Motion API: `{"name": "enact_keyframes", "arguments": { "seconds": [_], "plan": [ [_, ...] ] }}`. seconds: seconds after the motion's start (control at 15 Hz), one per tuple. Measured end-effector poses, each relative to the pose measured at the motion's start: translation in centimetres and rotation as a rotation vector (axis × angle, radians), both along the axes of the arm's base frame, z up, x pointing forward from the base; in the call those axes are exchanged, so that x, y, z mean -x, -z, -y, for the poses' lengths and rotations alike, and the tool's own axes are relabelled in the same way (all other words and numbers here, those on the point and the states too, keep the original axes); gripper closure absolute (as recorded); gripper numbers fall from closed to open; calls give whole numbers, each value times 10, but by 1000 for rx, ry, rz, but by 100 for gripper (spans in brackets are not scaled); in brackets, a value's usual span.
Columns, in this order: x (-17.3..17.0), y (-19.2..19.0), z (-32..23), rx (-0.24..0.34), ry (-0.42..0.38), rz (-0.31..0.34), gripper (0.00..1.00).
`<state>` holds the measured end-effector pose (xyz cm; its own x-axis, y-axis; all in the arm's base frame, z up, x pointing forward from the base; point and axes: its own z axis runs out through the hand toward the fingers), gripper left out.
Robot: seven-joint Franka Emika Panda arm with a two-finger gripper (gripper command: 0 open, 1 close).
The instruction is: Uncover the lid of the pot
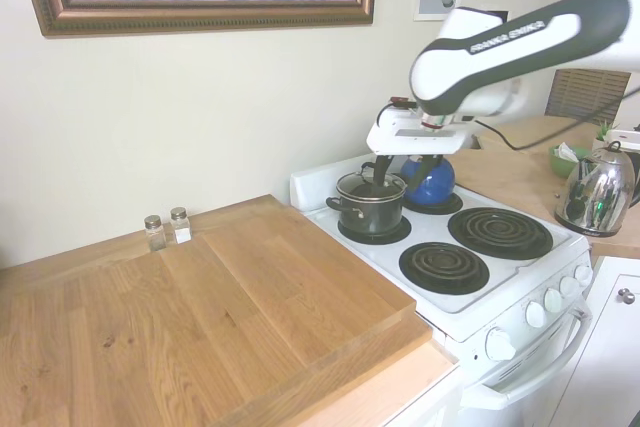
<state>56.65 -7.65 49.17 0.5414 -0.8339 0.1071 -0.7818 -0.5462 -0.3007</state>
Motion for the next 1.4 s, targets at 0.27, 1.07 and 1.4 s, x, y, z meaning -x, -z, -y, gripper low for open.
{"name": "enact_keyframes", "arguments": {
  "seconds": [0.27, 1.07, 1.4],
  "plan": [
    [-53, -14, 46, 22, -75, 1, 0],
    [-130, 15, 55, 132, -227, 35, 100],
    [-137, 20, 77, 125, -229, 38, 100]
  ]
}}
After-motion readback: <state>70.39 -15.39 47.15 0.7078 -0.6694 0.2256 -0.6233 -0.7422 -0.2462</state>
